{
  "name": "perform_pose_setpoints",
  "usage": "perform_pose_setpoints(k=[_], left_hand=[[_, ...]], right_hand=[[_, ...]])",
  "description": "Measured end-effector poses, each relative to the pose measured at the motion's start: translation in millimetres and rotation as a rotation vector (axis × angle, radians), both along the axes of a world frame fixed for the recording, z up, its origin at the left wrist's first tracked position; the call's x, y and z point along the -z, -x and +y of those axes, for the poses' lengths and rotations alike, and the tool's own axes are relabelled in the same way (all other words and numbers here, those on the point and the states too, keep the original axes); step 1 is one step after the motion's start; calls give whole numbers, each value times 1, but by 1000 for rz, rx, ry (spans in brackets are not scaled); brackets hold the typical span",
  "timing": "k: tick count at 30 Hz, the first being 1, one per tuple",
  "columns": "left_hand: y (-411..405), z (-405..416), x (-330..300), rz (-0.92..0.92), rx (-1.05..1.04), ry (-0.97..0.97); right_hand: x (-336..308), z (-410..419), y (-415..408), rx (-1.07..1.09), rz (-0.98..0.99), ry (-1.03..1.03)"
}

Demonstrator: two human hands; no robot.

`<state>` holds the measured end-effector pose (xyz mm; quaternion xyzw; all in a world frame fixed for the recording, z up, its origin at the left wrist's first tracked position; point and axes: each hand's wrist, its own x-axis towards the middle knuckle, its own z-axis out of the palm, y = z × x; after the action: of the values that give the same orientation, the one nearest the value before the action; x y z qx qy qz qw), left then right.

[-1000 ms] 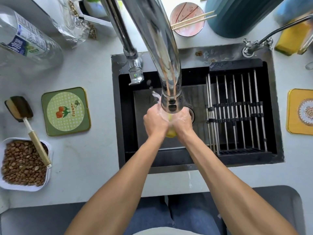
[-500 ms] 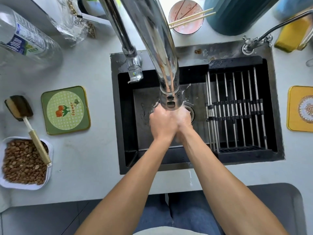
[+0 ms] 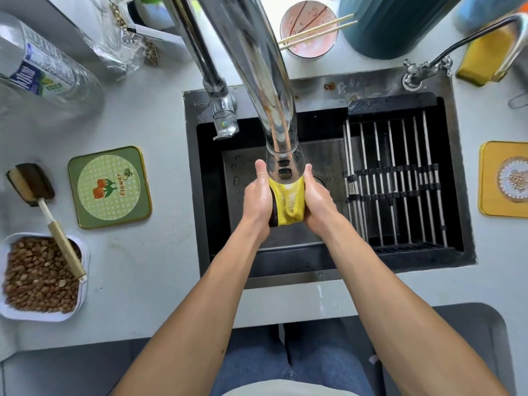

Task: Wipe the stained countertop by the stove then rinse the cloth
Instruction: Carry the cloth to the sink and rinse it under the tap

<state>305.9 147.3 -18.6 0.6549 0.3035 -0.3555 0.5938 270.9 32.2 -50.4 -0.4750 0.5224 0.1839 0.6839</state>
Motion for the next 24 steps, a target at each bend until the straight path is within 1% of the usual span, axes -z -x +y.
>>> perform_pose_setpoints(k=[3, 5, 7, 9, 11, 15, 18, 20, 22, 24], left_hand=[[4, 0, -2, -112, 53, -14], [7, 1, -4, -153, 111, -1], [8, 1, -4, -158, 166, -10], [8, 3, -3, -170, 212, -22], [8, 8, -3, -193, 208, -34], [3, 17, -3, -199, 215, -29], [-3, 26, 3, -156, 198, -47], [-4, 31, 9, -131, 161, -64], [-4, 32, 14, -116, 122, -89], [-5, 29, 16, -95, 83, -106]], right_hand=[[4, -2, 2, -111, -92, -97], [2, 0, 3, -241, -135, -103], [2, 5, 5, -285, -126, -81], [3, 8, 7, -293, -102, 17], [1, 7, 6, -322, -44, 121], [8, 0, 5, -264, 147, 170], [10, -9, 8, -207, 192, 231], [6, -14, 9, -147, 122, 192], [2, -16, 9, -137, 33, 141], [-1, -14, 10, -193, -43, 195]])
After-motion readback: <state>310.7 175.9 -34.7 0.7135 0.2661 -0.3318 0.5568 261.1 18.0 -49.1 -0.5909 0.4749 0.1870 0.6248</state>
